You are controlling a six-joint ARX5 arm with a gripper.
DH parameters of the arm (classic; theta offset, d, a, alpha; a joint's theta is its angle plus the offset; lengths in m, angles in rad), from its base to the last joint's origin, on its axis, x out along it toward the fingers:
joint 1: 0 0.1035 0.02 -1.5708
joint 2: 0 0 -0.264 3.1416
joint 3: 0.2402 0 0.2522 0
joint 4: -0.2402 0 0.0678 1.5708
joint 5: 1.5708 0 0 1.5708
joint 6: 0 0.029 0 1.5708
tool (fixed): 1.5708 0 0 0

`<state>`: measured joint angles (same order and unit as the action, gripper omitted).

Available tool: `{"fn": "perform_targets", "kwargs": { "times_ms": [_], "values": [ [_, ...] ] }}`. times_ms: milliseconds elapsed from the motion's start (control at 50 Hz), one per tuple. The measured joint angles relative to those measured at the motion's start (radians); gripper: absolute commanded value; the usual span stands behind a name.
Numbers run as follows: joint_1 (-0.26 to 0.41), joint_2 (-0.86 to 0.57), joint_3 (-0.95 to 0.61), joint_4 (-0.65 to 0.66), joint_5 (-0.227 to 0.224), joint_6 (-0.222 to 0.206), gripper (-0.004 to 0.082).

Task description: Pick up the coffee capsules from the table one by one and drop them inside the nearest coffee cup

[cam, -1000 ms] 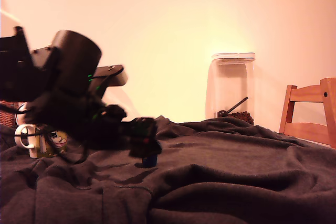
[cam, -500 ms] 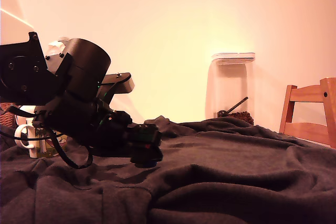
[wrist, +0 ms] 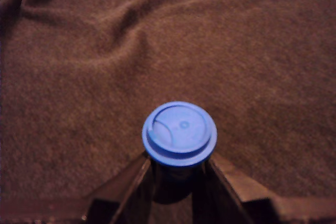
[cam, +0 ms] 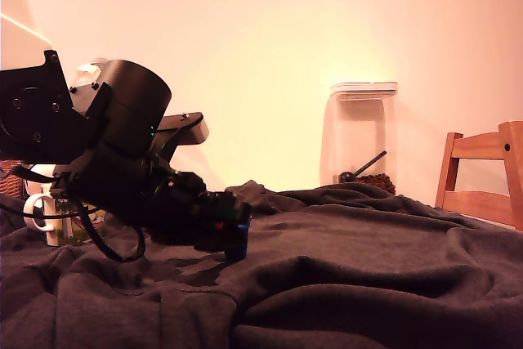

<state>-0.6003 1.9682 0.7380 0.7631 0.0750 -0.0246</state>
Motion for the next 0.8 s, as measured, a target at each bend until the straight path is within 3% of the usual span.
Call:
{"fn": "perform_targets", "kwargs": {
  "times_ms": [240,500,800],
  "values": [
    [0.001,-0.020,-0.002,-0.007,0.002,0.003,0.0195],
    [0.001,-0.195,-0.015,-0.048,0.001,0.018,0.0196],
    [0.021,-0.400,-0.122,-0.116,-0.055,0.025,0.0196]
  ]
}}
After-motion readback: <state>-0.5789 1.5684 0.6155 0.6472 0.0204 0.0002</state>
